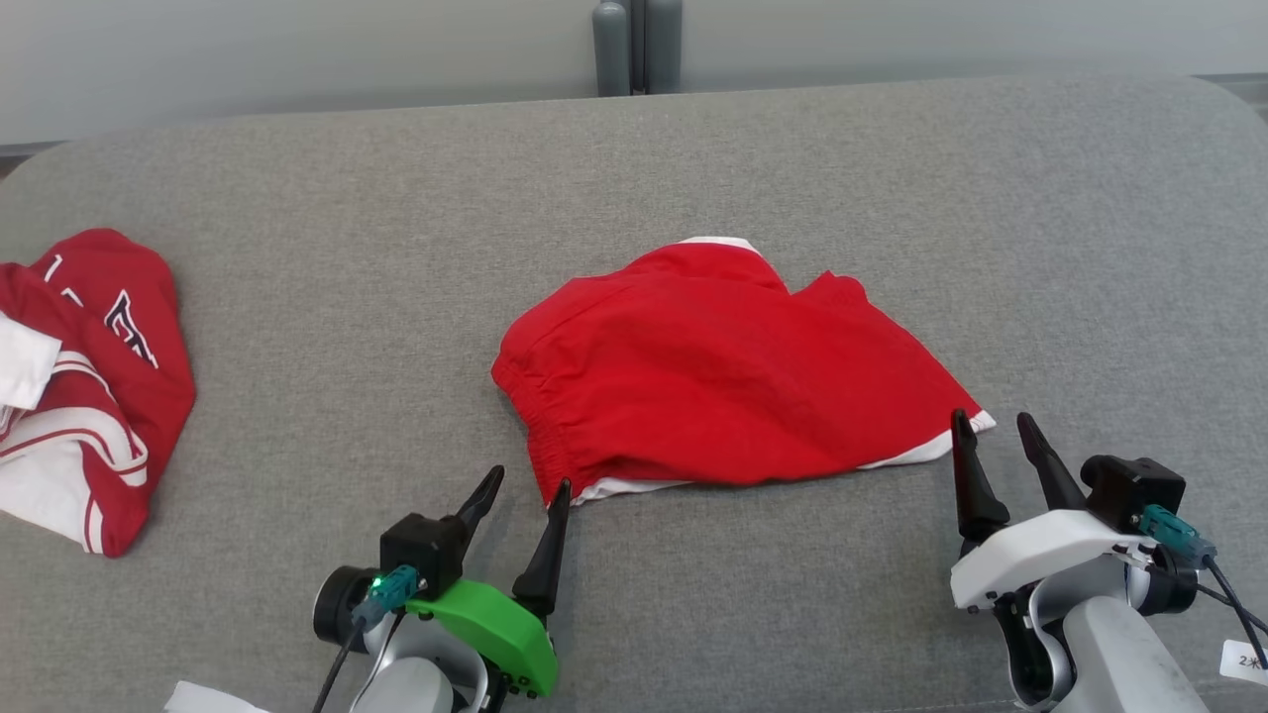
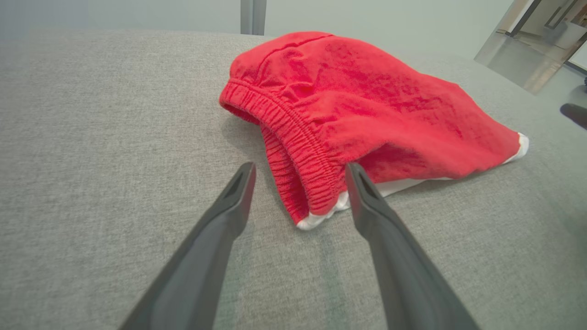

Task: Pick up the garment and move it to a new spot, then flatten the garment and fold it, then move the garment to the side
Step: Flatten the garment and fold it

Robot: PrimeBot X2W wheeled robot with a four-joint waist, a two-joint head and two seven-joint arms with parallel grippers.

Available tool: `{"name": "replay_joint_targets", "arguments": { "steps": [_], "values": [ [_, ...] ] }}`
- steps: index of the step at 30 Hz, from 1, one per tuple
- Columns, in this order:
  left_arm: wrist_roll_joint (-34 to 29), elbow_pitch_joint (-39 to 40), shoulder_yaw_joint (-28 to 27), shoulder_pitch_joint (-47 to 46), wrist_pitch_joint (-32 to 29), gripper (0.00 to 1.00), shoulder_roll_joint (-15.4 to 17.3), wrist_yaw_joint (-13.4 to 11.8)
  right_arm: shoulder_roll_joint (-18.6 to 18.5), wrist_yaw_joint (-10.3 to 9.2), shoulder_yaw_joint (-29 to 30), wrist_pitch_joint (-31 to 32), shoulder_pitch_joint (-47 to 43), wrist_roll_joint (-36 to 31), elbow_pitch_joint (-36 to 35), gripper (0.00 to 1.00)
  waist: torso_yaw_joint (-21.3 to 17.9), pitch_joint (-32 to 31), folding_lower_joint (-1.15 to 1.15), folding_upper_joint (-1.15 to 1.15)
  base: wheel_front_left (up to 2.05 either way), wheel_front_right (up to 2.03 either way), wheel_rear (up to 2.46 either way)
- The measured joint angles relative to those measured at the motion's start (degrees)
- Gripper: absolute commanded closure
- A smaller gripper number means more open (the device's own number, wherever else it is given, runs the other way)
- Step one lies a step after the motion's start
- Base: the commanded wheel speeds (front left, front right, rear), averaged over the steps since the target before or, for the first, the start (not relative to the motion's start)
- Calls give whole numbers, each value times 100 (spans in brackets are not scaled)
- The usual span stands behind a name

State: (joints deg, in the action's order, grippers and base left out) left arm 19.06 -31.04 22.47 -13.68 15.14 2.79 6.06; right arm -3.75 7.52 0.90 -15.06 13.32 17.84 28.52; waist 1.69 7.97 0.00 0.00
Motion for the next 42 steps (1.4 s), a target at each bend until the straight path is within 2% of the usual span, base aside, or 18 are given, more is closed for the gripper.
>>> {"name": "replay_joint_targets", "arguments": {
  "steps": [10, 15, 16, 17, 18, 24, 27, 32, 39, 40, 41, 42],
  "values": [
    [571, -728, 313, -446, 0, 0, -1, 100, -34, 0, -30, 0, 62, -47, -33, 0, -340, 145, 0, 0, 0, 0, 0],
    [655, -745, 354, -566, 0, 2, -1, 123, -34, 0, 0, 1, 62, -46, -58, 0, -453, 229, 0, 0, 0, 0, 0],
    [656, -738, 355, -575, 0, 49, -1, 124, -34, 0, 2, 1, 62, -46, -67, 0, -466, 246, 0, 0, 0, 0, 0],
    [657, -693, 343, -578, -1, 80, -1, 125, -35, 0, 4, 0, 62, -46, -77, 0, -476, 265, 0, 0, 0, 0, 0],
    [662, -587, 285, -587, 0, 100, -1, 125, -34, 0, 5, 0, 64, -45, -85, 0, -483, 287, 0, 0, 0, 0, 0],
    [597, -315, -26, -711, 0, 100, -2, 127, -29, 0, 20, 0, 120, -42, -103, 0, -491, 426, 0, 0, 0, 0, 0],
    [498, -581, -193, -879, 0, 100, -2, 90, -22, 0, 12, 0, 144, -37, -102, 0, -496, 482, 0, 0, 0, 0, 0],
    [236, -1189, -460, -1330, 0, 100, 4, -156, -3, 0, -47, 0, 226, -32, -93, 0, -556, 540, 0, 0, 0, 0, 0],
    [-77, -2016, -592, -1836, 0, 98, 141, -208, 23, 0, -78, 1, 271, -29, -96, 0, -691, 558, 0, 0, 0, 0, 0],
    [-99, -2039, -608, -1872, 0, 81, 145, -208, 25, 0, -83, 0, 271, -18, -105, 0, -698, 554, 0, 0, 0, 0, 0],
    [-156, -2043, -606, -1898, 0, 55, 149, -208, 25, 0, -109, 1, 272, 9, -124, 0, -698, 552, 0, 0, 0, 0, 0],
    [-181, -2043, -619, -1906, 0, 0, 147, -208, 26, 0, -145, 1, 277, 34, -156, 0, -688, 551, 0, 0, 0, 0, 0]
  ]
}}
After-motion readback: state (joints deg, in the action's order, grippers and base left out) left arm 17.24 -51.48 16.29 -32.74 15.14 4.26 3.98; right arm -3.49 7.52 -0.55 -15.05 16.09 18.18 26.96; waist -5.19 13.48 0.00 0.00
